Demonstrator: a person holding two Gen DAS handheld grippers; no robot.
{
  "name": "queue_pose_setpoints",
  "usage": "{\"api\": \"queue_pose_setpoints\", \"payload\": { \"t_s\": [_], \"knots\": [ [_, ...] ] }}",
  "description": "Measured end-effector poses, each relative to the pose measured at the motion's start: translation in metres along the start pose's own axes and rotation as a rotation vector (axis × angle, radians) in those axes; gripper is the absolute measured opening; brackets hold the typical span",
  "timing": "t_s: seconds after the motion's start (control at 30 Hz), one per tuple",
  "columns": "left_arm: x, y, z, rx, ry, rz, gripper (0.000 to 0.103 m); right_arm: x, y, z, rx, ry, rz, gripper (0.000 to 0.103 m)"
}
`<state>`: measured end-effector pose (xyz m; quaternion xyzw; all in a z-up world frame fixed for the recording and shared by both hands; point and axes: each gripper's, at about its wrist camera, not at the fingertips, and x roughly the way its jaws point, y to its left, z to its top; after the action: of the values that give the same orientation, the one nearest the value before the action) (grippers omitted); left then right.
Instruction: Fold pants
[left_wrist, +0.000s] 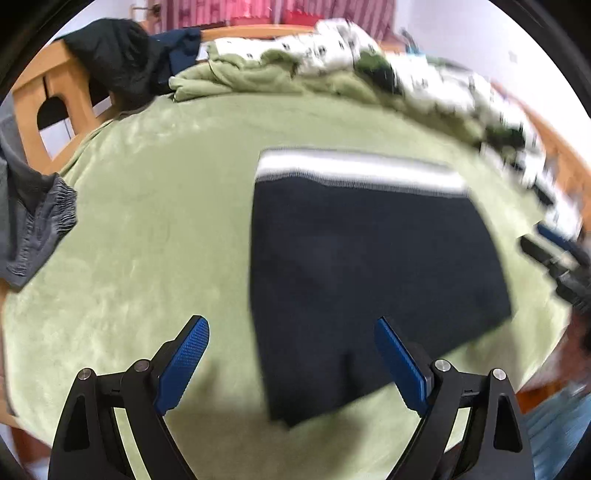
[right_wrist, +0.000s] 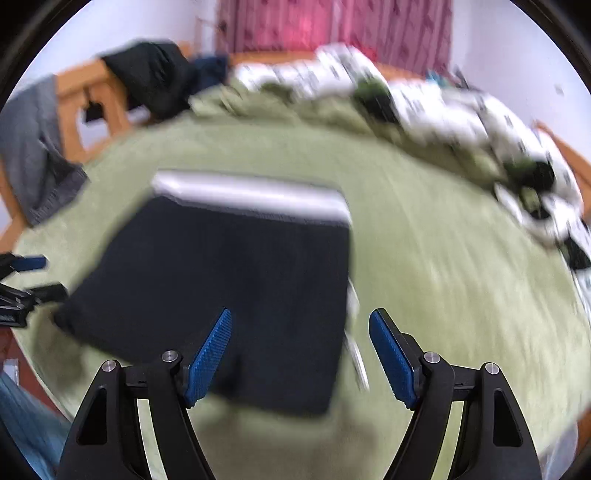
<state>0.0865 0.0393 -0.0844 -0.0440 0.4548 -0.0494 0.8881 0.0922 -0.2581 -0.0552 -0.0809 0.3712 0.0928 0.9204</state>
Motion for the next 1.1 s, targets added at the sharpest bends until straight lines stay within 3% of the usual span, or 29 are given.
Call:
{"api": "queue_pose_setpoints", "payload": {
  "t_s": [0.07, 0.13, 0.2, 0.3, 0.4, 0.47, 0.5, 0.53, 0.6, 0.7, 0.93, 1.1],
  "knots": [
    [0.006, 0.002, 0.014, -0.037, -0.026, -0.003, 0.091, 0.007, 0.006, 0.015, 0.014, -0.087, -0.006, 0.077],
    [0.019, -0.001, 0.031, -0.057, -0.051, -0.025, 0.091, 0.023, 0.007, 0.029, 0.071, -0.062, -0.011, 0.075],
    [0.043, -0.005, 0.052, -0.058, -0.057, -0.047, 0.091, 0.034, 0.007, 0.038, 0.078, -0.101, 0.041, 0.075],
    [0.08, -0.009, 0.07, -0.082, -0.037, -0.045, 0.091, 0.056, 0.0, 0.052, 0.068, -0.127, -0.014, 0.075],
    [0.115, -0.012, 0.068, -0.114, 0.031, -0.037, 0.091, 0.095, -0.012, 0.054, 0.062, -0.056, -0.026, 0.074],
    [0.135, -0.013, 0.065, -0.105, 0.079, 0.001, 0.091, 0.134, -0.023, 0.044, 0.083, 0.049, -0.051, 0.072],
    [0.143, -0.013, 0.064, -0.101, 0.099, 0.02, 0.091, 0.153, -0.031, 0.037, 0.129, 0.102, -0.025, 0.074],
    [0.146, -0.013, 0.063, -0.102, 0.103, 0.018, 0.092, 0.156, -0.037, 0.037, 0.173, 0.097, 0.014, 0.074],
    [0.143, -0.013, 0.063, -0.109, 0.093, 0.014, 0.092, 0.158, -0.048, 0.038, 0.237, 0.106, 0.07, 0.075],
    [0.145, -0.016, 0.062, -0.097, 0.098, 0.025, 0.093, 0.161, -0.051, 0.035, 0.26, 0.108, 0.084, 0.076],
    [0.126, 0.0, 0.043, -0.143, 0.168, -0.003, 0.093, 0.135, -0.042, 0.024, 0.299, 0.157, 0.042, 0.077],
    [0.098, 0.005, 0.018, -0.131, 0.174, -0.024, 0.093, 0.098, -0.02, 0.015, 0.214, 0.155, 0.008, 0.076]
  ]
}}
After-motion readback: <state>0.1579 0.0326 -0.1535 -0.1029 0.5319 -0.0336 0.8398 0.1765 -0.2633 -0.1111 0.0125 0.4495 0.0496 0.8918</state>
